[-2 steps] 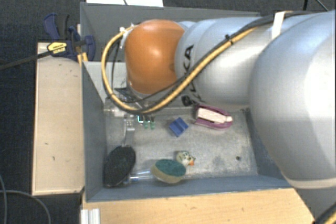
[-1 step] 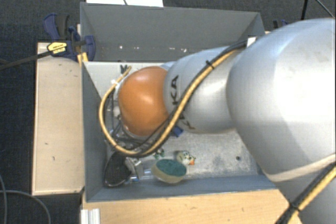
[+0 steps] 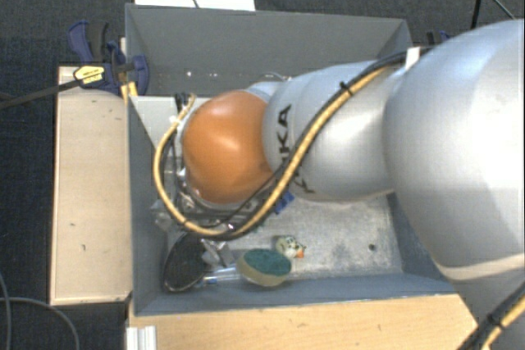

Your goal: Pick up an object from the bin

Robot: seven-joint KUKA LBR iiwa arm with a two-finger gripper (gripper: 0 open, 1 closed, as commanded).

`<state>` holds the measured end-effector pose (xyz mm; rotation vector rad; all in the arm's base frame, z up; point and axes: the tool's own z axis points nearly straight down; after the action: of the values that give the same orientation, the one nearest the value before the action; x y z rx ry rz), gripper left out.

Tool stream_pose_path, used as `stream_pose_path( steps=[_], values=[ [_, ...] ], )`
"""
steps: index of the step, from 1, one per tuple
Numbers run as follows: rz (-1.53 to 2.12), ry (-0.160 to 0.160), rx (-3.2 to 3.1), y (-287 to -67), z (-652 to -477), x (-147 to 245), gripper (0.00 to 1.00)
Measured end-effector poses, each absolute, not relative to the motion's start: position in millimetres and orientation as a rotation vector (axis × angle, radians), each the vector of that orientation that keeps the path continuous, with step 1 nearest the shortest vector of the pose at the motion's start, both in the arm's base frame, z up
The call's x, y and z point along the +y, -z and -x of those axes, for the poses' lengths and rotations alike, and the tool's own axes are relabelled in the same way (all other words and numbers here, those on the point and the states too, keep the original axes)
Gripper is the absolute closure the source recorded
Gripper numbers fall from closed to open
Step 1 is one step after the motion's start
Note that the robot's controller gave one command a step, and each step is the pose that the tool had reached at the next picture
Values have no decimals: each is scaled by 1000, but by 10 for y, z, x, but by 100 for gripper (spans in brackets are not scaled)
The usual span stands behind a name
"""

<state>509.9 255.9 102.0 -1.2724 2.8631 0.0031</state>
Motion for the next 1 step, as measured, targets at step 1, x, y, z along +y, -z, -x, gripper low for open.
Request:
stream_pose_path(
  steps=[1],
  values=[
    [1694,-3,2638,-1027,-5089,2561,0]
  ],
)
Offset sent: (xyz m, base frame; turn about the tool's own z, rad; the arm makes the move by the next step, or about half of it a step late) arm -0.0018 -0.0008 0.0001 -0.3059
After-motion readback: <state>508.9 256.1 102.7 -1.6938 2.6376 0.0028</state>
